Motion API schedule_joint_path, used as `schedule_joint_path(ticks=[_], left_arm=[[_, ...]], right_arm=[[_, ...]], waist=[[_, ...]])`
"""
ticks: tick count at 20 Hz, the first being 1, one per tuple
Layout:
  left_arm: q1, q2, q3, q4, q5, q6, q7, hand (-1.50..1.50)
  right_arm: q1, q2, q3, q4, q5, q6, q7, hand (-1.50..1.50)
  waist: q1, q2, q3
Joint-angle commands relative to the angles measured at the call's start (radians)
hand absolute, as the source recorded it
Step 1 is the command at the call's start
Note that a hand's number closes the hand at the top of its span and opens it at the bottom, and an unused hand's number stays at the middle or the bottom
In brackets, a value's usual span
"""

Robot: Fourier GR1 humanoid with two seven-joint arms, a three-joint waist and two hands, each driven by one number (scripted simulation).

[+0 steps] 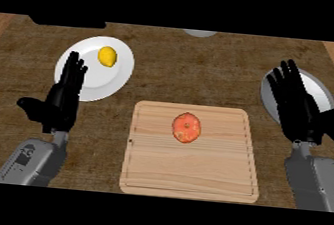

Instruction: Pick the squash from the cutting board and place it in the pan

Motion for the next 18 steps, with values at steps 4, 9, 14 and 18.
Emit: schedule_joint_path(ticks=[4, 9, 14, 18], left_arm=[[0.072, 0.023, -0.083, -0.107, -0.046, -0.085, -0.011, 0.00], [0.154, -0.004, -0.168, -0.135, -0.060, -0.118, -0.010, 0.00], [0.191, -0.015, -0.163, -0.193, -0.069, -0.121, -0.004, 0.00], [0.205, -0.004, -0.171, -0.245, -0.079, -0.126, 0.036, 0.00]], right_arm=[[-0.022, -0.019, 0.075, -0.101, 0.095, 0.109, -0.159, 1.50], [0.143, -0.022, 0.124, -0.145, 0.381, -0.177, -0.214, -1.50], [0.312, -0.106, 0.208, -0.308, 0.472, -0.094, -0.248, -1.50], [0.303, -0.160, 0.248, -0.342, 0.616, -0.124, -0.175, -1.50]], waist=[[0.040, -0.008, 0.002], [0.015, -0.012, 0.001], [0.021, -0.006, 0.001], [0.028, -0.006, 0.000]])
